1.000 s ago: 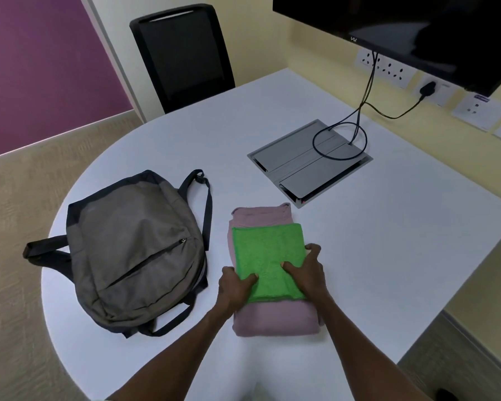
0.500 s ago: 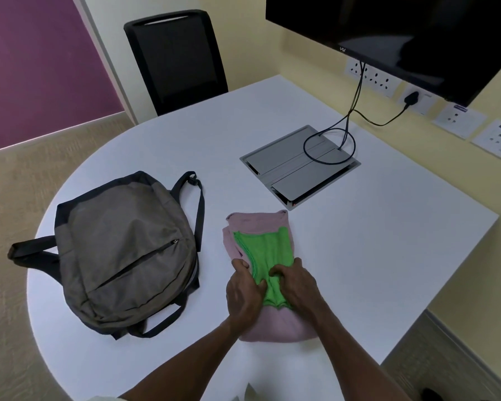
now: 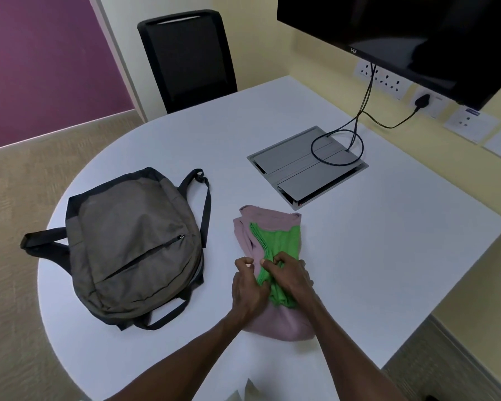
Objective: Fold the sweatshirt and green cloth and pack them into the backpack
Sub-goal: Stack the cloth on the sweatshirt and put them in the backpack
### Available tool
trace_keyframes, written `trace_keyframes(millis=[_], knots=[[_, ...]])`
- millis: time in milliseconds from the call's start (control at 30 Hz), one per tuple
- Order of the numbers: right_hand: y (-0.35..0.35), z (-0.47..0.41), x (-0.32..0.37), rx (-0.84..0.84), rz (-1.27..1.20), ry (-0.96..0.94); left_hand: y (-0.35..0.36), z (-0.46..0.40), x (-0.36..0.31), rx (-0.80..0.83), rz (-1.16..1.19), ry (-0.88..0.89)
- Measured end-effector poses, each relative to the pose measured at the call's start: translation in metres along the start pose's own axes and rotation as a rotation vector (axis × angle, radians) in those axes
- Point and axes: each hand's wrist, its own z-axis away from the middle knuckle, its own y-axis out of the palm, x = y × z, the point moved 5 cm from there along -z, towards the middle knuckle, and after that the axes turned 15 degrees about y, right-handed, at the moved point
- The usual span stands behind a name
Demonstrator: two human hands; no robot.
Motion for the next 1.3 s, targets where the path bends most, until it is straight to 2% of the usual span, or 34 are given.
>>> trace_keyframes(millis=[133, 233, 367, 433, 533, 667, 733, 800, 867, 900, 933, 1033, 1067, 1100, 1167, 1300], knots=[[0.016, -0.003, -0.009, 0.142, -0.094, 0.121, 0.0, -0.002, -0.008, 0.017, -0.051, 0.102], [0.033, -0.023, -0.025, 0.126, -0.283, 0.22, 0.003, -0.002, -0.018, 0.037, -0.095, 0.18], [0.071, -0.09, -0.061, 0.103, -0.329, 0.274, 0.008, -0.003, -0.012, 0.106, -0.08, 0.13], [0.067, -0.084, -0.059, 0.069, -0.329, 0.305, 0.008, -0.001, -0.009, 0.158, -0.096, 0.123], [0.035, -0.019, -0.025, 0.022, -0.287, 0.308, 0.007, -0.001, -0.001, 0.216, -0.109, 0.109], [0.031, -0.012, -0.015, 0.008, -0.246, 0.297, 0.0, -0.004, 0.003, 0.275, -0.087, 0.123], [0.033, -0.017, -0.017, 0.0, -0.22, 0.307, -0.006, -0.003, 0.003, 0.316, -0.004, 0.085], [0.032, -0.022, -0.02, -0.004, -0.193, 0.298, -0.017, -0.001, 0.008, 0.326, 0.23, -0.05], [0.032, -0.027, -0.024, 0.0, -0.184, 0.291, -0.032, -0.002, 0.019, 0.269, 0.477, -0.176], [0.033, -0.03, -0.026, 0.014, -0.191, 0.285, -0.043, -0.002, 0.027, 0.202, 0.516, -0.194], [0.034, -0.031, -0.028, 0.026, -0.204, 0.277, -0.058, -0.002, 0.036, 0.114, 0.447, -0.162], [0.036, -0.032, -0.03, 0.033, -0.232, 0.268, -0.11, 0.0, 0.06, -0.125, -0.208, 0.141], [0.036, -0.032, -0.03, 0.025, -0.231, 0.264, -0.12, 0.003, 0.069, -0.154, -0.393, 0.232], [0.037, -0.032, -0.03, 0.018, -0.225, 0.262, -0.129, 0.006, 0.077, -0.138, -0.55, 0.278], [0.039, -0.033, -0.028, 0.011, -0.207, 0.262, -0.144, 0.011, 0.093, -0.051, -0.778, 0.21], [0.042, -0.036, -0.027, -0.003, -0.167, 0.253, -0.163, 0.021, 0.114, 0.073, -0.905, 0.164]])
